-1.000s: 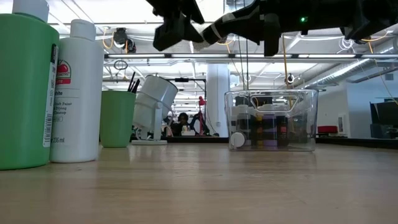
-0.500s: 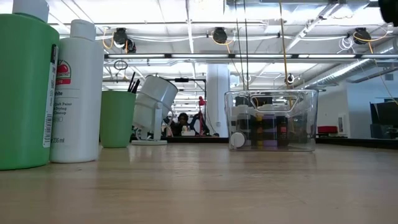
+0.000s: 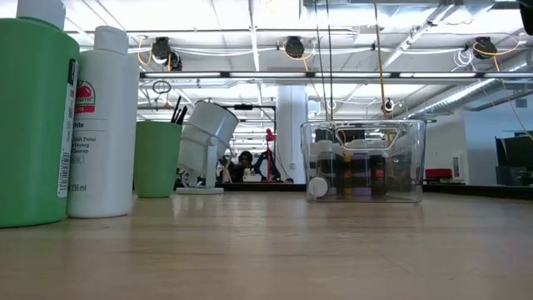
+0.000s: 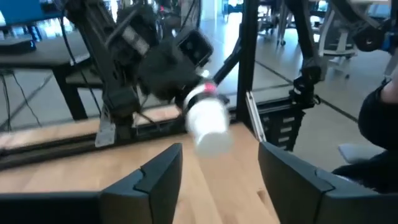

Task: Pick & Place Paint Supplies
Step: Put the white paint bottle into the transparent bin

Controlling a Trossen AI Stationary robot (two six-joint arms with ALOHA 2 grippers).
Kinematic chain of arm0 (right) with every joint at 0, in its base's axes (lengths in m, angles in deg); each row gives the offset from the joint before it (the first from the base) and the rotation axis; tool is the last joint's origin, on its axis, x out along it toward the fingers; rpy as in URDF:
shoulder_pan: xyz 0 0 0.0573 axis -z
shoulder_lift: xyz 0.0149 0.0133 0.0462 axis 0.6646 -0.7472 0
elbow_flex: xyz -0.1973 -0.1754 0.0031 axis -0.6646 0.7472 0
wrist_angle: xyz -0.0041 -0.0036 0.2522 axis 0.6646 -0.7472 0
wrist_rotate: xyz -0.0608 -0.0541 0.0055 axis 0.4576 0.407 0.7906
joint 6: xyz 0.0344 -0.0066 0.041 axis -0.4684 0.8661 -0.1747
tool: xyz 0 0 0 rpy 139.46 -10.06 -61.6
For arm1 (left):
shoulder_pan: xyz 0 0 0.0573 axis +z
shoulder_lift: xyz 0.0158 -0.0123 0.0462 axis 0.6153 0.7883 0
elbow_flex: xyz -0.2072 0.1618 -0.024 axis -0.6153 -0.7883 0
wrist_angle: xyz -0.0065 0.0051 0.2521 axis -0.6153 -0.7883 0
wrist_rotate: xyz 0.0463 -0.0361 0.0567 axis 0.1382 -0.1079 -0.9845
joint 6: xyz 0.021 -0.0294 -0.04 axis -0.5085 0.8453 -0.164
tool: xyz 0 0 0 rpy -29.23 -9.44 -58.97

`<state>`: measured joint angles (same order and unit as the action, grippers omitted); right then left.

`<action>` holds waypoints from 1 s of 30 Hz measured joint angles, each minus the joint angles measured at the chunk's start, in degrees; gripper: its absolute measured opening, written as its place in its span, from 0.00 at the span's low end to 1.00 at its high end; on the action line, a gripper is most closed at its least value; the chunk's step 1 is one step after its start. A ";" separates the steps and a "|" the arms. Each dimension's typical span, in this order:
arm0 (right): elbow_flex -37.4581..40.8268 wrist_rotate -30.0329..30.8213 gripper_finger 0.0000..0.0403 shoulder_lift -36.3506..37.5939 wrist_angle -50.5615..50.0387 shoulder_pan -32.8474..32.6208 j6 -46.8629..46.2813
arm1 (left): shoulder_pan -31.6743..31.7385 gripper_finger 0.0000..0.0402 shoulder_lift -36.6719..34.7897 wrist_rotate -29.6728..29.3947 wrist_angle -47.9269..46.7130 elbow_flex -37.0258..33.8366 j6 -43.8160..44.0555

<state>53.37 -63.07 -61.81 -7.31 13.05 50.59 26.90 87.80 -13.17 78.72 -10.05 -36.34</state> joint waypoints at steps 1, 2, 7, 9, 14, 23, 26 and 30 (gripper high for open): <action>0.00 -0.33 0.31 0.02 -0.30 -0.02 0.78 | 0.19 0.55 0.48 0.02 0.09 -0.02 0.38; -0.02 -1.08 0.31 0.06 -0.78 -0.03 1.41 | 0.22 0.58 1.21 0.07 0.96 -0.04 0.81; -0.02 -1.90 0.31 0.04 -2.02 -0.17 3.66 | 0.41 0.76 3.65 0.51 4.72 -0.09 1.88; -0.02 -1.62 0.31 0.04 -2.39 -0.18 4.65 | 0.89 0.82 4.22 0.46 5.60 -0.04 3.85; -0.02 -1.91 0.31 0.04 -2.87 -0.17 7.90 | 2.48 0.92 7.81 -0.45 10.12 -0.07 9.93; -0.02 0.04 0.31 0.11 -4.13 -0.24 9.53 | 3.28 0.86 9.71 1.56 13.28 -0.09 11.34; -0.02 0.95 0.31 0.07 -4.48 -0.24 10.71 | 3.44 0.84 9.73 4.09 13.08 -0.09 11.43; -0.09 2.63 0.31 0.00 -4.95 0.05 10.59 | 3.32 0.85 9.75 4.52 13.80 -0.04 11.79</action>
<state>53.28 -60.44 -61.81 -12.27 13.10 61.19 30.23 97.56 -8.65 92.52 -10.10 -24.55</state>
